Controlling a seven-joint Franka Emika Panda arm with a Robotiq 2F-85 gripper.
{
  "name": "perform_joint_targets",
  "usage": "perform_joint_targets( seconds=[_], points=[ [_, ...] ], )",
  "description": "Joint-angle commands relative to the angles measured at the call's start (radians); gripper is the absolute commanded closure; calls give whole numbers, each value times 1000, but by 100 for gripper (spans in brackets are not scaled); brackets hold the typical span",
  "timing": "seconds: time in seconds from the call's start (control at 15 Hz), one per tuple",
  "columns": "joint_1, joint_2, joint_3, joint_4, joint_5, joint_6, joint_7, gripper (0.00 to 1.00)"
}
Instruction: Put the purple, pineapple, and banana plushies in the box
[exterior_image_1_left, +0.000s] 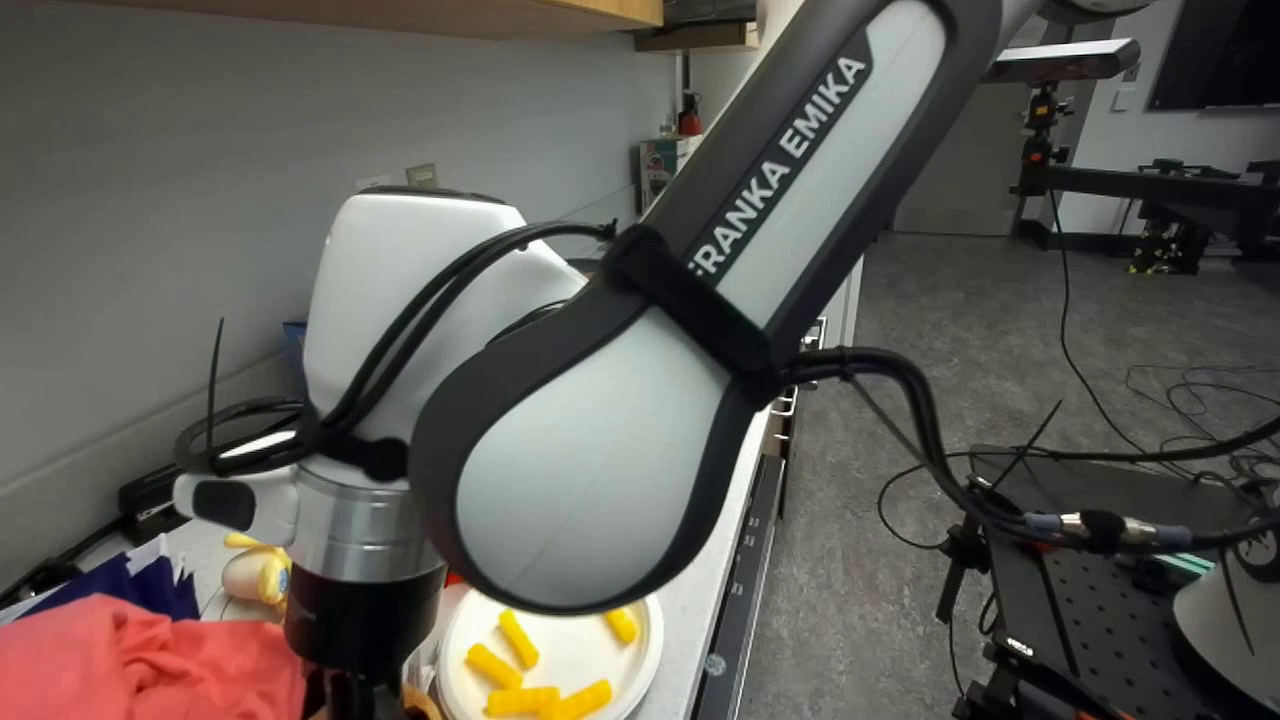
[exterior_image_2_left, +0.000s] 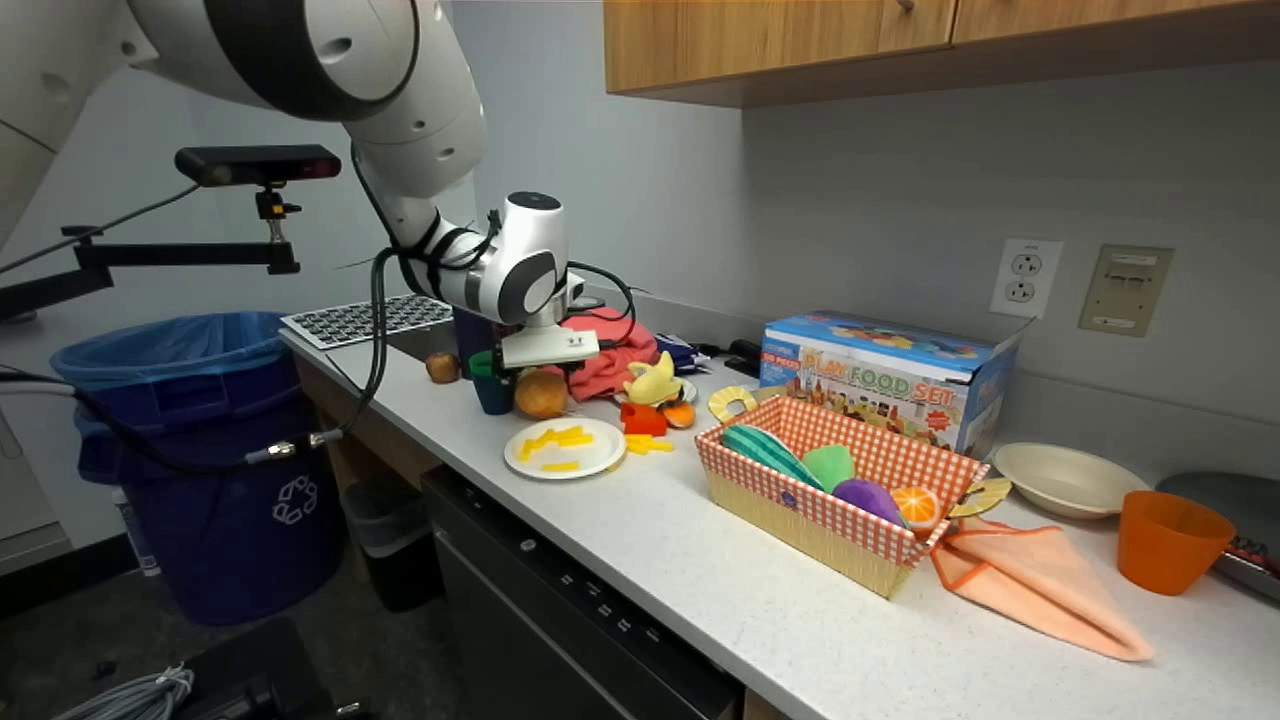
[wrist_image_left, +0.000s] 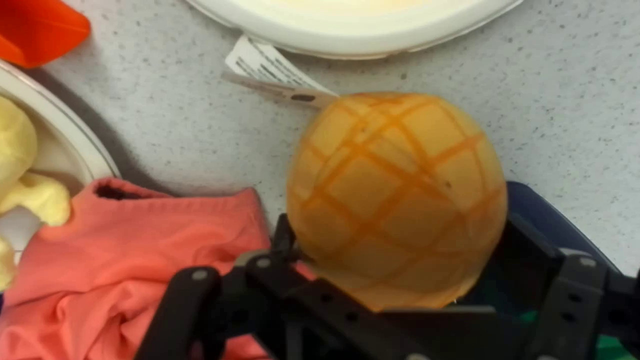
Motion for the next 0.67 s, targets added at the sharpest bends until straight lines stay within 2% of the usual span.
perform_joint_targets(
  seconds=[0.0, 0.07, 0.2, 0.27, 0.47, 0.6],
  points=[
    [34, 47, -35, 76, -37, -51, 18, 0],
    [42, 50, -49, 80, -45, -49, 23, 25],
    [45, 53, -58, 85, -49, -41, 26, 34],
    [45, 50, -61, 83, -53, -37, 29, 44],
    [35, 8, -59, 58, -52, -34, 32, 64],
    [19, -35, -46, 35, -41, -79, 24, 78]
  ],
)
